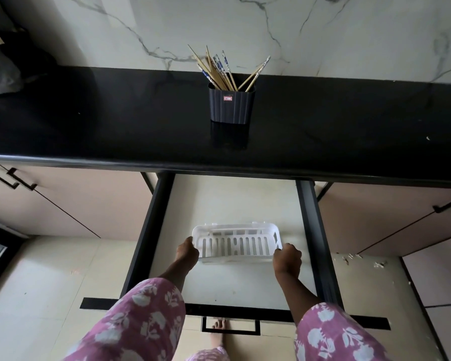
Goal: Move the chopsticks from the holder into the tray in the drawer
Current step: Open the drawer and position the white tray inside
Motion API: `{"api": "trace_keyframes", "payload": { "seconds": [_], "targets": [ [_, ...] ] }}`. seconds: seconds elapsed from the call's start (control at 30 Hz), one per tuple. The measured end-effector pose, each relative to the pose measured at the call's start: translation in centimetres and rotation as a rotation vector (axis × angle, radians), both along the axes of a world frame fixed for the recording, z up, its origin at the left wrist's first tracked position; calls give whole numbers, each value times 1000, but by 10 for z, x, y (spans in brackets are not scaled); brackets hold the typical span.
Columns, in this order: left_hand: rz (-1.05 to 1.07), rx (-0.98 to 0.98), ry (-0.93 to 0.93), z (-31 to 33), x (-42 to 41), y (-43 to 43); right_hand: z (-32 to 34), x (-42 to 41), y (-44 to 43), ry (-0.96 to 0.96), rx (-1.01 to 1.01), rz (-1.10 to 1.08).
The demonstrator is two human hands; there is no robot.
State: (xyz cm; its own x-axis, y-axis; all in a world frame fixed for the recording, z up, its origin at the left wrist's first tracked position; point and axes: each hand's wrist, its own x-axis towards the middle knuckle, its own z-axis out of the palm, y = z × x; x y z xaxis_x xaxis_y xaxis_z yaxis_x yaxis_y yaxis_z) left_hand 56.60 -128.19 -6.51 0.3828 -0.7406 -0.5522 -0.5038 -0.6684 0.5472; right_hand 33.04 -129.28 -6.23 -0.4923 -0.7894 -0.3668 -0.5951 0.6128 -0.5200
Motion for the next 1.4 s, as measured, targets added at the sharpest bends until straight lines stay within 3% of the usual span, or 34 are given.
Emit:
{"api": "trace_keyframes", "payload": {
  "seconds": [0.83,1.2,1.3,1.4],
  "targets": [
    [23,-142,39,2,-2,-4,5,4,4,45,146,44],
    [32,-108,9,5,-4,2,8,0,-5,68,163,91],
    [72,-239,-58,21,0,-13,20,3,-18,155,97,102],
    [43,-514,-133,46,8,-48,49,11,-53,333,-107,226]
  ]
}}
